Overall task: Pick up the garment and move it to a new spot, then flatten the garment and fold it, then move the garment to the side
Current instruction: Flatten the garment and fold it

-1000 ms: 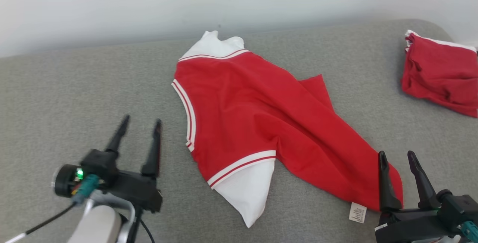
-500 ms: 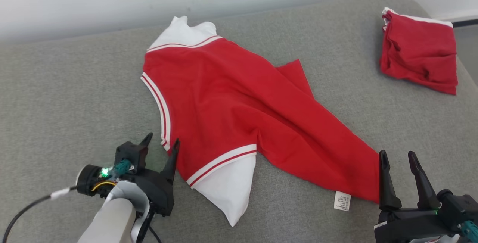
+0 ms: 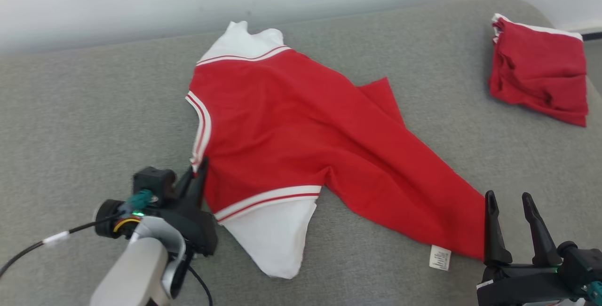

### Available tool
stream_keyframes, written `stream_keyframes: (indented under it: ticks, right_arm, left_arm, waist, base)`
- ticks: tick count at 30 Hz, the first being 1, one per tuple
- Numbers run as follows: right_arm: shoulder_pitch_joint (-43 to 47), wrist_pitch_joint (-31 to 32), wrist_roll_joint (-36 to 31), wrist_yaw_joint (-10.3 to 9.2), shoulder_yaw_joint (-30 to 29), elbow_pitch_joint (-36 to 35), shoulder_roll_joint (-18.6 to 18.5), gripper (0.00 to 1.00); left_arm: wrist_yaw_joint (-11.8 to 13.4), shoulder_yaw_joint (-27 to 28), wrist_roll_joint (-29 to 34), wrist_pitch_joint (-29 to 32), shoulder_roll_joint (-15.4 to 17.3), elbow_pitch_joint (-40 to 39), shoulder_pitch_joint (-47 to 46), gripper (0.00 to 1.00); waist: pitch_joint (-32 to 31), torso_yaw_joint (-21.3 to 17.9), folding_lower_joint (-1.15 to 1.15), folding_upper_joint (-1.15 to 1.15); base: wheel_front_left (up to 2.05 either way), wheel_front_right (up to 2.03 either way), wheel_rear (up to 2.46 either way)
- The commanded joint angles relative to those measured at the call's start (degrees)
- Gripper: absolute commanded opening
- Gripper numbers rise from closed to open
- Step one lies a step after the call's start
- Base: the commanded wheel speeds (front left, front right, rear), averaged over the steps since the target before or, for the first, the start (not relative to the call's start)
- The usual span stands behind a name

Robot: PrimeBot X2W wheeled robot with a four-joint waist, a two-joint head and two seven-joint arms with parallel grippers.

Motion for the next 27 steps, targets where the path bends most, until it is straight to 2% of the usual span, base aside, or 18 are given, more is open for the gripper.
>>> stream_keyframes:
  ticks: [1, 6, 13, 23, 24, 25, 26, 27]
  right_arm:
    - [0.5, -0.38, -0.01, -0.12, -0.32, -0.01, -0.37, 1.0]
    - [0.88, -0.35, -0.03, -0.12, 0.11, 0.05, -0.53, 1.0]
    - [1.45, -0.3, 0.12, -0.12, 0.52, 0.63, -0.53, 1.0]
    - [2.31, 0.67, 0.42, -0.12, 0.47, 0.66, -1.71, 1.0]
    - [2.4, 0.74, 0.49, -0.12, 0.38, 0.64, -1.78, 1.0]
    - [2.56, 0.79, 0.51, -0.12, 0.26, 0.66, -1.83, 1.0]
    - [2.75, 0.85, 0.45, -0.12, 0.22, 0.62, -1.81, 1.0]
    - [2.89, 0.92, 0.39, -0.12, 0.15, 0.58, -1.81, 1.0]
  left_arm:
    - [0.35, 1.02, -0.76, -0.8, 1.04, -1.09, 0.49, 0.0]
    - [1.44, 3.75, -2.58, -0.83, 4.66, -5.43, 3.8, 0.0]
    - [4.51, 6.91, -5.16, 1.03, 8.97, -12.62, 11.66, 0.0]
    - [8.68, 8.69, -6.63, 2.66, 11.11, -19.61, 19.44, 0.0]
    - [8.94, 8.64, -6.49, 2.45, 10.94, -20.12, 19.78, 0.07]
    - [9.36, 8.73, -6.36, 1.8, 10.74, -20.57, 20.11, 0.76]
    - [9.74, 8.91, -6.43, 1.17, 10.47, -20.99, 20.5, 1.0]
    - [9.82, 9.03, -6.48, 0.57, 10.27, -21.34, 20.84, 1.0]
  waist:
    - [-1.46, 2.29, 0.0, 0.0]
    - [-2.81, 4.87, 0.0, 0.0]
    - [-3.84, 6.38, 0.0, 0.0]
    - [-5.85, 6.14, 0.0, 0.0]
    - [-6.0, 6.19, 0.0, 0.0]
    - [-6.2, 6.28, 0.0, 0.0]
    - [-6.35, 6.35, 0.0, 0.0]
    - [-6.53, 6.44, 0.0, 0.0]
  base:
    - [0.0, 0.0, 0.0]
    - [0.0, 0.0, 0.0]
    - [0.0, 0.0, 0.0]
    - [0.0, 0.0, 0.0]
    - [0.0, 0.0, 0.0]
    - [0.0, 0.0, 0.0]
    - [0.0, 0.0, 0.0]
    - [0.0, 0.0, 0.0]
